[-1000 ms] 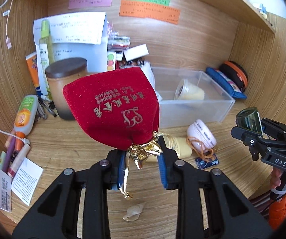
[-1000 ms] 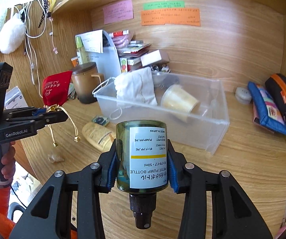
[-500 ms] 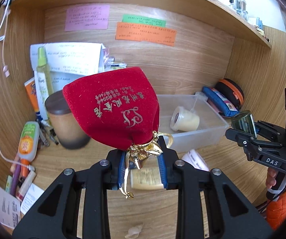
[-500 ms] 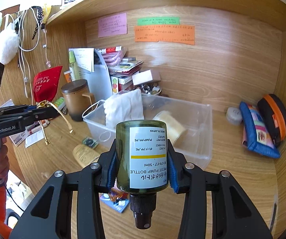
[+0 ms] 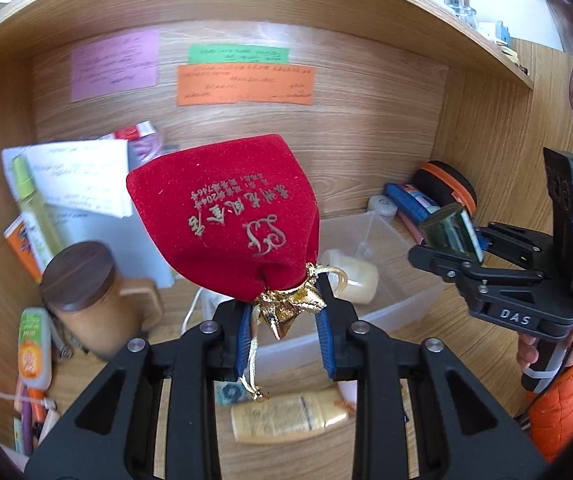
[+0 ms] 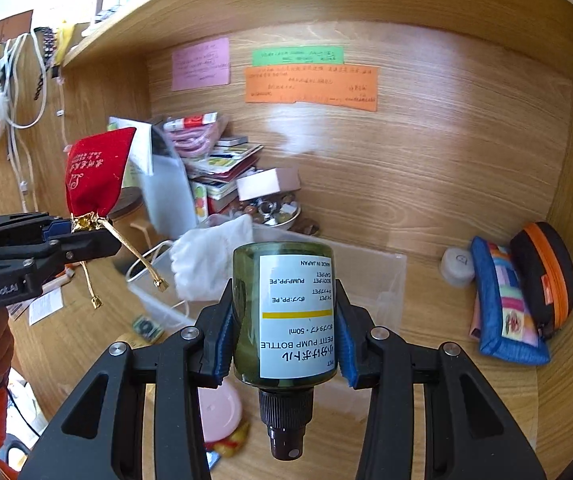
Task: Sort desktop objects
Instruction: 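Carry the green bottle and red pouch over the clear bin with both tools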
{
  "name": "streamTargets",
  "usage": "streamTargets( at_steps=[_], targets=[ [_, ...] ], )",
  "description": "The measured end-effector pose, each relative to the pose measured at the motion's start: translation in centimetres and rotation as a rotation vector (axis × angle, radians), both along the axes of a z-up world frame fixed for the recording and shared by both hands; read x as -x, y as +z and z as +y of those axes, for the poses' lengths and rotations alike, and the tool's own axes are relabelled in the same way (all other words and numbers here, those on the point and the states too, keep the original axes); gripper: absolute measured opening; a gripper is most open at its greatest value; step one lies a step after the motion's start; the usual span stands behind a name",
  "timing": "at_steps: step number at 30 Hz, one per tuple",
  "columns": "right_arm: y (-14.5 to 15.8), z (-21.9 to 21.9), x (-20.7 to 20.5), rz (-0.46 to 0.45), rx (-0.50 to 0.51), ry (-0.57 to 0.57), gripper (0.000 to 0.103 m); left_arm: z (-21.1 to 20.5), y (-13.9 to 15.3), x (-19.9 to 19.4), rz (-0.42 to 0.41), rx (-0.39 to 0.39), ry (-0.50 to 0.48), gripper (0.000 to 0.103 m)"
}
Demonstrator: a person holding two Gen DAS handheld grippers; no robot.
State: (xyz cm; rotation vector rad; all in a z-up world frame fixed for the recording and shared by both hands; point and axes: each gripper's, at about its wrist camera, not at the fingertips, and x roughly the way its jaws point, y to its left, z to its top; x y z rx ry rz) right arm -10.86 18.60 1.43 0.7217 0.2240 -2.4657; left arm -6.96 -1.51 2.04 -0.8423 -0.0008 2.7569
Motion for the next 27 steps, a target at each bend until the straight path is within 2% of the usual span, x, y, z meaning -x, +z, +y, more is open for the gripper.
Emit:
streamTargets(
  at_steps=[9, 19, 27],
  targets=[
    [-0.6, -0.3, 4.1, -0.028, -0.041, -0.018, 0.038, 2.5, -0.9, 4.3, -0.046, 0.041, -0.044, 0.028],
    [-3.6, -0.9, 9.1, -0.115, -0.132, -0.026, 0.038, 4.8, -4.8, 8.7, -0.173, 0.080, -0.083, 0.028],
    [-5.1, -0.4, 11.0, -0.164, -0.131, -0.029, 0.038, 5.5, -6.9, 10.8, -0.234, 0.087, -0.098, 0.028]
  ],
)
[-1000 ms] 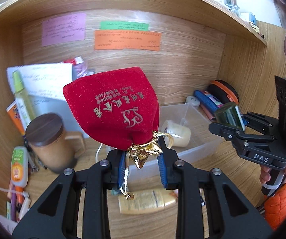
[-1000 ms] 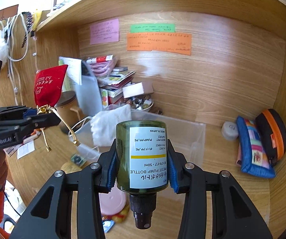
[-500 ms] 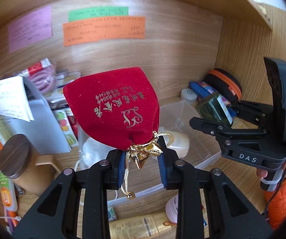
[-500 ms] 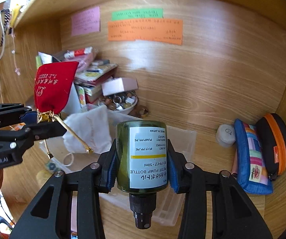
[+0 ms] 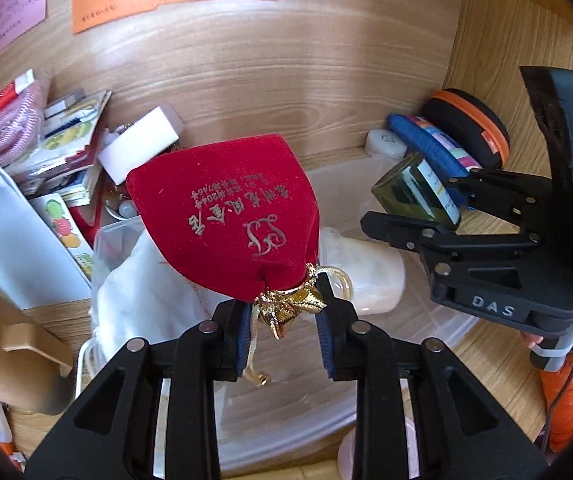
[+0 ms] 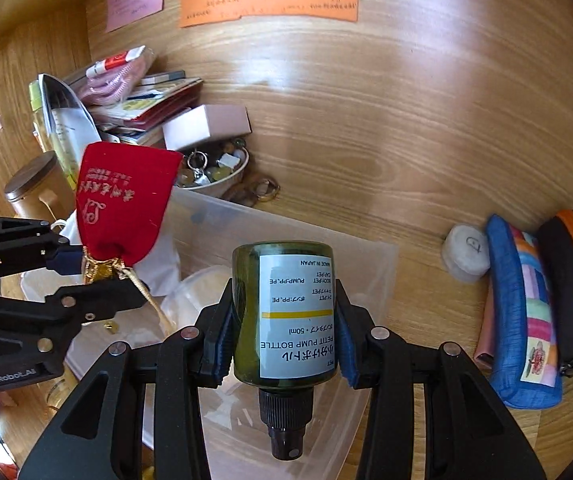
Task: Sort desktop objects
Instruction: 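Carry the green bottle and red pouch over the clear bin with both tools, then open the right tool to drop the bottle in the bin while the left tool releases the pouch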
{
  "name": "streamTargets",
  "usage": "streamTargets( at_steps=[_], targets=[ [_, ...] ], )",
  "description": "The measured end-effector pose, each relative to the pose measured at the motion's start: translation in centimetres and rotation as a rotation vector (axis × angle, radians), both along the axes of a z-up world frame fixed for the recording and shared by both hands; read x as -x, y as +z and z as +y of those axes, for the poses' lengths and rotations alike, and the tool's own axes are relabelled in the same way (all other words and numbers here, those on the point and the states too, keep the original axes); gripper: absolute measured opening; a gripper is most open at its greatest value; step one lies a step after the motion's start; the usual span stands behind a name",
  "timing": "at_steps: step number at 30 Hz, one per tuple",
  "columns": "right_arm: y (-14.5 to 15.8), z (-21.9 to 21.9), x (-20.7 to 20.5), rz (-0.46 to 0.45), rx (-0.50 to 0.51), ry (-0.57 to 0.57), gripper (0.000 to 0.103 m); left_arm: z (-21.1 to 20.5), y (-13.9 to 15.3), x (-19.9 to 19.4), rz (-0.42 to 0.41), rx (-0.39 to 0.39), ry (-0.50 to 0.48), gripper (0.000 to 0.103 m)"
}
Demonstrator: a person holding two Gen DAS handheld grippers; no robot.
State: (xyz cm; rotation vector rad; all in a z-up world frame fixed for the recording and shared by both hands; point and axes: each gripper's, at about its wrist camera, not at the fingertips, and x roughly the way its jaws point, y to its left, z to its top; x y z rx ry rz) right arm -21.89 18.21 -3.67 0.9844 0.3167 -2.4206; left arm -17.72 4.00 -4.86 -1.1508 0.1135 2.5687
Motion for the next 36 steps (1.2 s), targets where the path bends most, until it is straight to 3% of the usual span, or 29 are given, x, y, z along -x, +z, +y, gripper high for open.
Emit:
streamTargets(
  at_steps=[9, 21, 27, 31, 36],
  targets=[
    [-0.8, -0.1, 0.6, -0.012, -0.008, 0.003, 0.038, -0.5, -0.8, 1.1, -0.024, -0.017, -0.010, 0.030],
    [-1.0, -0.2, 0.8, 0.008, -0.010, -0.015, 0.039, -1.6, -1.1, 1.8, -0.042, -0.028, 0.014, 0.056],
    [-1.0, -0.2, 0.7, 0.011, -0.003, -0.020, 0.046, -1.9, -1.3, 2.0, -0.053, -0.037, 0.018, 0.059],
    [-0.9, -0.1, 0.5, 0.016, 0.000, -0.021, 0.057, -1.8, -1.2, 1.9, -0.055, -0.057, 0.005, 0.070],
    [-0.3, 0.2, 0.0, 0.035, 0.018, -0.029, 0.057, -1.4, -0.2, 1.0, -0.017, -0.036, -0.002, 0.073]
  ],
)
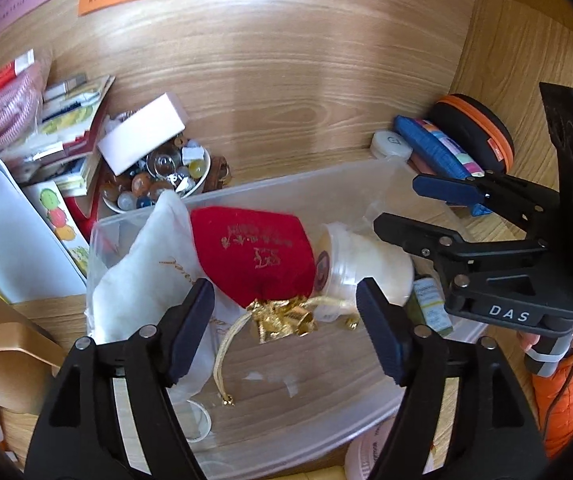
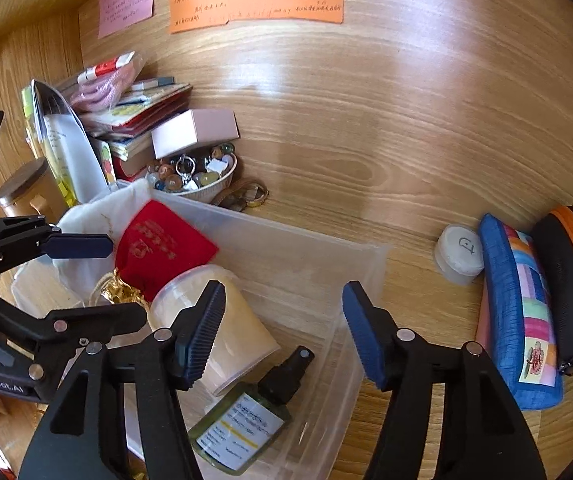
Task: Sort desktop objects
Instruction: 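Open the right tool to drop the bottle in the bin while the left tool releases the pouch, then withdraw both tools from the bin toward the pink jar and the seashell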
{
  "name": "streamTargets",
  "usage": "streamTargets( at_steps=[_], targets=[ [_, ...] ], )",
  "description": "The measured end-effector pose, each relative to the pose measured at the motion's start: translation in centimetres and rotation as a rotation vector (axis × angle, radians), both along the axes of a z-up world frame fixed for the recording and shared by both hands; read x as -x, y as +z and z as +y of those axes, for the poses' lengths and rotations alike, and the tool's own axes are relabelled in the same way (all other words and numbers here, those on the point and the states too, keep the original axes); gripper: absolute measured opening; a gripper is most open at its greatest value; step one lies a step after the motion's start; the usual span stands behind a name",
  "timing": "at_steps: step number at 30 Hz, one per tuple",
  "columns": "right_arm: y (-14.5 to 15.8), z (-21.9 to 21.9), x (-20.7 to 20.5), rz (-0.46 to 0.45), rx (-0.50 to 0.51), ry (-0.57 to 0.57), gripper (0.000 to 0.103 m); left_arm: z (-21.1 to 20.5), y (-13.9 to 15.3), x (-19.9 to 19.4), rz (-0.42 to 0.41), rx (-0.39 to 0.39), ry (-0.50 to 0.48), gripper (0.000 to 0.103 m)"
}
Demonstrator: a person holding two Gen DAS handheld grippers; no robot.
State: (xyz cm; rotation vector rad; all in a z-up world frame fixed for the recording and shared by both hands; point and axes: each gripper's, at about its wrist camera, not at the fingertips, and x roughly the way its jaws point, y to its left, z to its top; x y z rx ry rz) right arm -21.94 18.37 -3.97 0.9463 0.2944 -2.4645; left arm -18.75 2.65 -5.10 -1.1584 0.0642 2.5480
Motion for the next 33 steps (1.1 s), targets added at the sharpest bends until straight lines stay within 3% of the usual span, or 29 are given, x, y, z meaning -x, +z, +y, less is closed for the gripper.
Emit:
streamTargets(
  at_steps=[8, 12, 22, 26, 33],
  targets=[
    [1.8, 0.7, -1.1, 0.031, 0.018, -0.022, 0.059, 0.1, 1.9, -1.7, 0.051, 0.032, -0.004, 0.075],
    [3.0, 0.9, -2.5, 0.060, 0.029, -0.033, 0.071, 0.0, 3.3, -3.2, 0.098, 0.047, 0.004, 0.082],
    [5.7, 1.3, -7.3, 0.144, 0.045, -0.038, 0.074, -0.4, 6.0, -6.7, 0.191, 0.056, 0.035, 0.084],
    [6.7, 1.1, -9.6, 0.183, 0.043, -0.037, 0.079, -1.0, 7.0, -8.2, 0.232, 0.051, 0.054, 0.093],
    [7.8, 0.5, -13.4, 0.242, 0.050, -0.025, 0.082, -3.1, 8.7, -11.3, 0.293, 0.049, 0.101, 0.093]
  ],
)
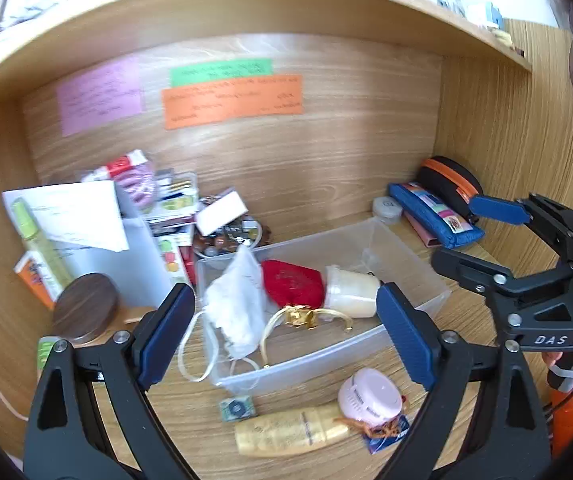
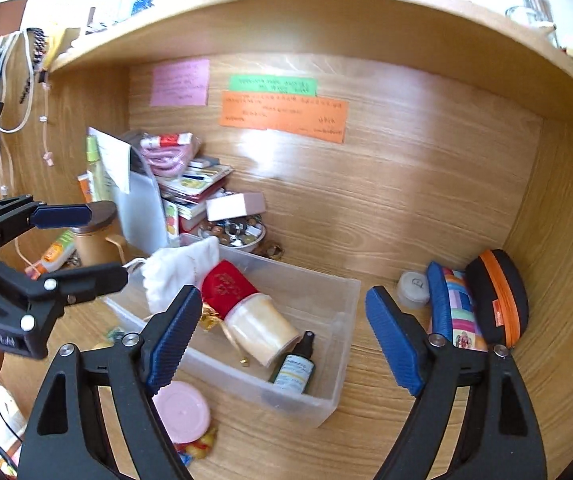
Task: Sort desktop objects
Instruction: 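Withdraw both tools from the bin toward the pink jar and the seashell, then grasp the pink round jar with the right tool while the left tool grasps the seashell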
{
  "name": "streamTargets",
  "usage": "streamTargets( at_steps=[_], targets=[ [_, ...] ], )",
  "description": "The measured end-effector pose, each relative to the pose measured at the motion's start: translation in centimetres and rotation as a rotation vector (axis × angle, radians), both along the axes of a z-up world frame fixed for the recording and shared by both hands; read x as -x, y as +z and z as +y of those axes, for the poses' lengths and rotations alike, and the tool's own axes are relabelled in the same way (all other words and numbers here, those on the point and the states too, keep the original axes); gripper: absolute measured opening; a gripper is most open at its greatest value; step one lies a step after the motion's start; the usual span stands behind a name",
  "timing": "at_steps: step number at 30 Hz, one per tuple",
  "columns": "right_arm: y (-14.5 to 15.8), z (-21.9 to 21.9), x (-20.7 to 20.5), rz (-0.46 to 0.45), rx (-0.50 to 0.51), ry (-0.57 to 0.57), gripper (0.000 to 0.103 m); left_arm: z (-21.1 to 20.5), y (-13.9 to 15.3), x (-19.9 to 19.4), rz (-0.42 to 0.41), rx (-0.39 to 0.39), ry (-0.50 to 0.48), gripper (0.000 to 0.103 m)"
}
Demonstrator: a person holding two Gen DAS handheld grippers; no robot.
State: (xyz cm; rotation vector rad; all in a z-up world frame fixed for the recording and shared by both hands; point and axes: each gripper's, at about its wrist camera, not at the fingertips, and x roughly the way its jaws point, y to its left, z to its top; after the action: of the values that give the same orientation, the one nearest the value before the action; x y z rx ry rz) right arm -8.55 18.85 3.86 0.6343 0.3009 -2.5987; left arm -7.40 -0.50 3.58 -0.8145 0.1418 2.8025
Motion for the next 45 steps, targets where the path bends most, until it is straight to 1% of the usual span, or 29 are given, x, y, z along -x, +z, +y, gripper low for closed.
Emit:
streamTargets(
  at_steps=[5, 11, 17, 21, 26, 34, 35, 37, 38, 41, 45],
  targets=[
    [-0.1, -0.2, -2.5, 0.011, 0.026, 0.008, 0.083, -2.4, 0.3, -2.4, 0.039, 0.006, 0.063, 0.094],
    [-1.2, -0.3, -5.0, 0.002, 0.045, 0.003, 0.083, -5.0, -1.3, -4.5, 0.035, 0.008, 0.125, 0.094],
    [-3.3, 0.3, -6.6, -0.038, 0.066, -0.018, 0.083, -7.0, -4.2, -6.5, -0.018, -0.006, 0.167, 0.094],
    [-5.3, 0.3, -7.2, -0.080, 0.071, -0.039, 0.083, -7.4, -6.0, -7.8, -0.052, -0.008, 0.179, 0.094],
    [-7.9, -0.3, -7.0, -0.163, 0.073, -0.024, 0.083, -7.5, -8.6, -9.1, -0.104, -0.017, 0.179, 0.094],
    [-10.2, -1.3, -6.4, -0.222, 0.052, -0.026, 0.083, -7.5, -12.0, -10.9, -0.166, -0.001, 0.165, 0.094],
    [-10.3, -1.3, -6.3, -0.228, 0.055, -0.027, 0.083, -7.3, -12.5, -11.1, -0.175, 0.001, 0.161, 0.093],
    [-10.6, -1.4, -5.9, -0.245, 0.062, -0.027, 0.083, -7.1, -13.0, -11.3, -0.186, 0.004, 0.152, 0.086],
    [-10.7, -1.4, -5.7, -0.255, 0.066, -0.028, 0.083, -6.9, -13.3, -11.4, -0.196, 0.005, 0.144, 0.080],
    [-11.0, -1.4, -5.1, -0.281, 0.082, -0.029, 0.083, -6.7, -14.4, -11.4, -0.223, 0.007, 0.126, 0.076],
    [-11.4, -1.6, -4.1, -0.318, 0.096, -0.027, 0.083, -6.9, -15.2, -11.0, -0.259, 0.000, 0.115, 0.059]
  ],
)
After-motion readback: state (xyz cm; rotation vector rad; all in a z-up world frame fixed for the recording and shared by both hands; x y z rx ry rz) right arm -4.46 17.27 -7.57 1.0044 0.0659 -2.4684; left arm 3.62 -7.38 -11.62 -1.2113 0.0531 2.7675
